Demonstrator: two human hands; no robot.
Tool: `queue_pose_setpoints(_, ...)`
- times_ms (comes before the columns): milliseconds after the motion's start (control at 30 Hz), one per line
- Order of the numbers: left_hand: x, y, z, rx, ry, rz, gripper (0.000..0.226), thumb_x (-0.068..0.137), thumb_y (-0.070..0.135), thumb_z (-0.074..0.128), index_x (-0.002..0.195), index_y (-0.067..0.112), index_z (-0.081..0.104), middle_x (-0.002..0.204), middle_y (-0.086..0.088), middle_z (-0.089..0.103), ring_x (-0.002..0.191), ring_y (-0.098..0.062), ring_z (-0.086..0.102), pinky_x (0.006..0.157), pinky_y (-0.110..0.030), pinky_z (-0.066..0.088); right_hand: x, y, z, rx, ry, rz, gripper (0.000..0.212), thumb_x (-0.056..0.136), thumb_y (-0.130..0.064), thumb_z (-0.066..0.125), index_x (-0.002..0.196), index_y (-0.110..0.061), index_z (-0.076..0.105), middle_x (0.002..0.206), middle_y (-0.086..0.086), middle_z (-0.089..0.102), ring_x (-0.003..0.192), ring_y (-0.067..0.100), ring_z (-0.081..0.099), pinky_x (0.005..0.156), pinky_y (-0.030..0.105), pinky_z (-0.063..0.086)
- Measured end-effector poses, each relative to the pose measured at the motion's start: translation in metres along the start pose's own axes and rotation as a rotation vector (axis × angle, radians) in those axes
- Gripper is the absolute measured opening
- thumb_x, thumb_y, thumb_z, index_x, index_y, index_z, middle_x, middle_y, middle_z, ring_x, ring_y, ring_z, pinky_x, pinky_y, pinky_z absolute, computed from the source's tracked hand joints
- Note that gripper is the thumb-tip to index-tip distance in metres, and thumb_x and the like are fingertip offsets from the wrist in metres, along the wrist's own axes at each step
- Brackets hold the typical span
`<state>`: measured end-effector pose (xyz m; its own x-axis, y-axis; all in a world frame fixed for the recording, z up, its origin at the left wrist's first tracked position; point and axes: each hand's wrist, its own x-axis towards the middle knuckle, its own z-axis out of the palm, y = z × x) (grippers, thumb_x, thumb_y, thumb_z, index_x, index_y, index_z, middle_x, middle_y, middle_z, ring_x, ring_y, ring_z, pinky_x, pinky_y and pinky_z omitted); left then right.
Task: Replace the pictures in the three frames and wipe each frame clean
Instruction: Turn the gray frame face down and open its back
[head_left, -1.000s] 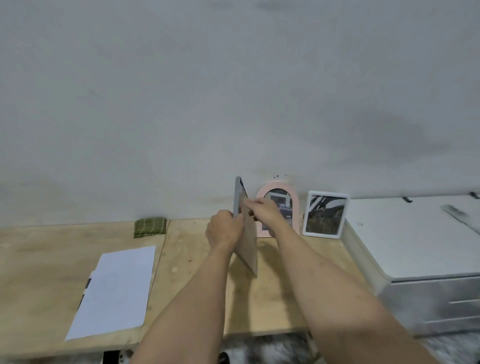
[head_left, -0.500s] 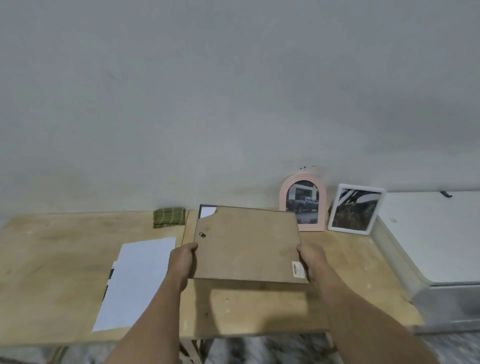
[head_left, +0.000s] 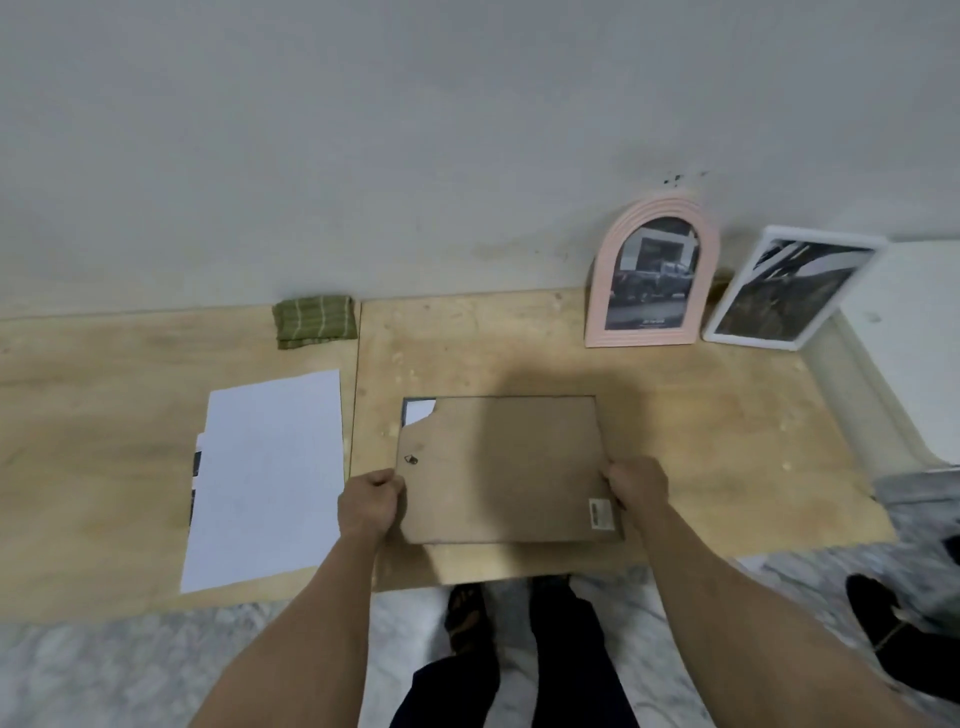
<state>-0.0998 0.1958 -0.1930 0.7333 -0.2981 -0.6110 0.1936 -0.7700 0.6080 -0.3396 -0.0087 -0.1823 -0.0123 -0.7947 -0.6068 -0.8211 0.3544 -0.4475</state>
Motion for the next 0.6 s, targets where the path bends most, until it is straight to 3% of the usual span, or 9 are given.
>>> queue_pose_setpoints(100, 0.006, -0.004, 0.004, 0.096, 0.025, -0.005, 0.035, 0.095, 0.024, 0.063, 0.127, 0.012, 0.069, 0.133, -0.011, 0.066, 0.124, -0.035, 0.057, 0.107, -0.038, 0.044, 0.001, 0.003, 0.009, -0.048, 0.022, -0.036, 0.023, 0.091, -0.018, 0.057, 0.096, 0.0, 0.069, 0.098, 0.02, 0.067, 0.077, 0.03, 0.057, 0.064, 0.029, 0.04)
queue_pose_setpoints(167, 0.007, -0.005, 0.005, 0.197, 0.058, 0.002, 0.029, 0.094, 0.025, 0.062, 0.12, 0.018, 0.073, 0.123, -0.009, 0.07, 0.114, -0.034, 0.061, 0.098, -0.036, 0.047, 0.001, 0.005, 0.013, -0.108, 0.026, -0.084, 0.025, 0.091, -0.015, 0.055, 0.107, -0.004, 0.071, 0.106, 0.017, 0.069, 0.087, 0.032, 0.06, 0.07, 0.03, 0.042)
queue_pose_setpoints(267, 0.004, 0.006, 0.007, 0.43, 0.178, 0.131, 0.019, 0.095, 0.022, 0.052, 0.098, 0.02, 0.071, 0.098, -0.005, 0.065, 0.085, -0.029, 0.057, 0.077, -0.032, 0.044, -0.002, 0.005, 0.015, -0.152, 0.016, -0.143, 0.024, 0.085, -0.008, 0.051, 0.104, -0.007, 0.067, 0.103, 0.014, 0.067, 0.082, 0.03, 0.056, 0.071, 0.035, 0.047)
queue_pose_setpoints(333, 0.006, 0.017, 0.013, 0.465, 0.211, 0.26, 0.023, 0.099, 0.024, 0.045, 0.098, 0.014, 0.066, 0.102, -0.005, 0.061, 0.085, -0.028, 0.056, 0.074, -0.034, 0.041, -0.002, 0.007, 0.017, -0.199, -0.016, -0.201, 0.03, 0.085, -0.012, 0.054, 0.114, -0.009, 0.059, 0.112, 0.013, 0.06, 0.092, 0.031, 0.056, 0.075, 0.038, 0.049)
queue_pose_setpoints(467, 0.023, 0.04, 0.024, 0.601, 0.107, 0.457, 0.033, 0.096, 0.023, 0.05, 0.123, 0.006, 0.06, 0.124, -0.012, 0.057, 0.113, -0.033, 0.052, 0.087, -0.043, 0.044, -0.012, 0.018, 0.024, -0.382, -0.136, -0.287, 0.091, 0.082, -0.039, 0.069, 0.149, -0.006, 0.019, 0.135, 0.018, 0.034, 0.123, 0.037, 0.038, 0.095, 0.04, 0.041)
queue_pose_setpoints(600, 0.04, 0.058, 0.03, 0.752, 0.042, 0.435, 0.044, 0.097, 0.033, 0.047, 0.13, 0.004, 0.056, 0.13, -0.014, 0.052, 0.12, -0.033, 0.047, 0.092, -0.044, 0.043, -0.021, 0.03, 0.031, -0.64, -0.204, -0.323, 0.12, 0.073, -0.053, 0.072, 0.15, -0.007, -0.008, 0.146, 0.014, 0.013, 0.134, 0.035, 0.021, 0.108, 0.045, 0.026)
